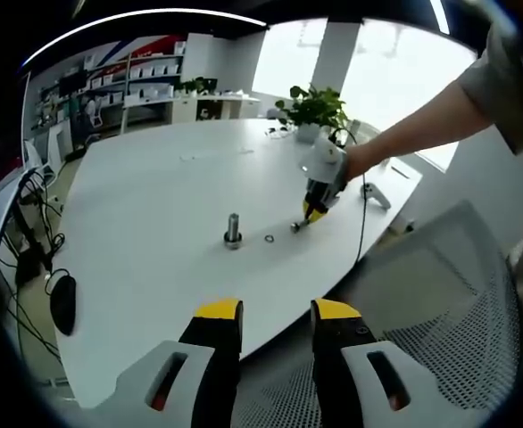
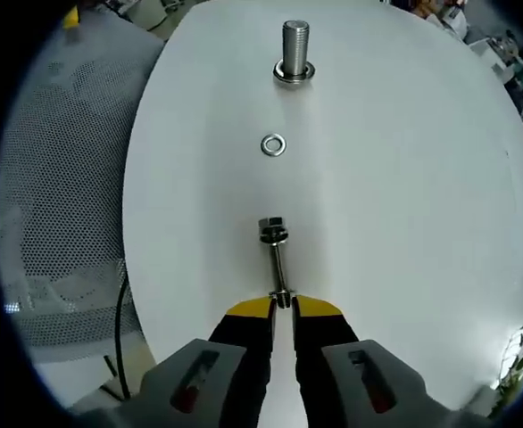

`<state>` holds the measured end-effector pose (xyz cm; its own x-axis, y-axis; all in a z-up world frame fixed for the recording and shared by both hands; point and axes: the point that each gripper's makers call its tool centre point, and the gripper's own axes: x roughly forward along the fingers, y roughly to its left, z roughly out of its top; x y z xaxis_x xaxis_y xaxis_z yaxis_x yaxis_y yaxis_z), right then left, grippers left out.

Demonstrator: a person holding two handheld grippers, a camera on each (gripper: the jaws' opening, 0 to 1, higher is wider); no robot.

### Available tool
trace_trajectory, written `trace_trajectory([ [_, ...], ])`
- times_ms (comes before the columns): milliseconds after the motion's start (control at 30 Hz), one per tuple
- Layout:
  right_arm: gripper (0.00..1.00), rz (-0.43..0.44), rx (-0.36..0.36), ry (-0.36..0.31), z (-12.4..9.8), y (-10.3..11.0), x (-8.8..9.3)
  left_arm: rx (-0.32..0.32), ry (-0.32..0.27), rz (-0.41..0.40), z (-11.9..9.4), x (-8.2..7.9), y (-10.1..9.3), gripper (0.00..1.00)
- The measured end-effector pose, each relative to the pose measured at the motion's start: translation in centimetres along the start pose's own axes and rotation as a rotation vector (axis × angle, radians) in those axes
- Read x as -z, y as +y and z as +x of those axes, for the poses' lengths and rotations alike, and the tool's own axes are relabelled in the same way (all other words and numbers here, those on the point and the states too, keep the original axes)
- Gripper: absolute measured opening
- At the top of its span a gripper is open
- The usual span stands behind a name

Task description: Place the washer onto the threaded stud by aligning its center hole with the stud, sliding it down to the base, and recovering from edge contact or off-axis alignment until the washer reaches the visible bottom stop.

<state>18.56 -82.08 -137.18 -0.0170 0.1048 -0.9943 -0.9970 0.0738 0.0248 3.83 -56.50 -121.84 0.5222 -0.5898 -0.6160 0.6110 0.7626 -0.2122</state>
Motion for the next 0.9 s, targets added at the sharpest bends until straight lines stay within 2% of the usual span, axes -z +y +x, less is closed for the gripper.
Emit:
trace_trajectory([
  [167,0.09,-0.003,-0.015,0.013,0.1,0.3,0.1,0.0,0.002,0.001,0.0,0.0,0.0,0.29],
  [367,0.09,0.003,-0.018,0.011,-1.2,0.5,-0.5,0.0,0.001,0.002,0.0,0.0,0.0,0.29],
  [633,0.08,-0.031,0.021,0.018,-3.1,-0.1,-2.2,0.002,-0.002,0.006,0.0,0.0,-0.1,0.28],
  [900,0.08,-0.054,0.023,0.054,-3.8,-0.3,-3.2,-0.002,-0.003,0.005,-0.1,-0.1,0.0,0.28],
])
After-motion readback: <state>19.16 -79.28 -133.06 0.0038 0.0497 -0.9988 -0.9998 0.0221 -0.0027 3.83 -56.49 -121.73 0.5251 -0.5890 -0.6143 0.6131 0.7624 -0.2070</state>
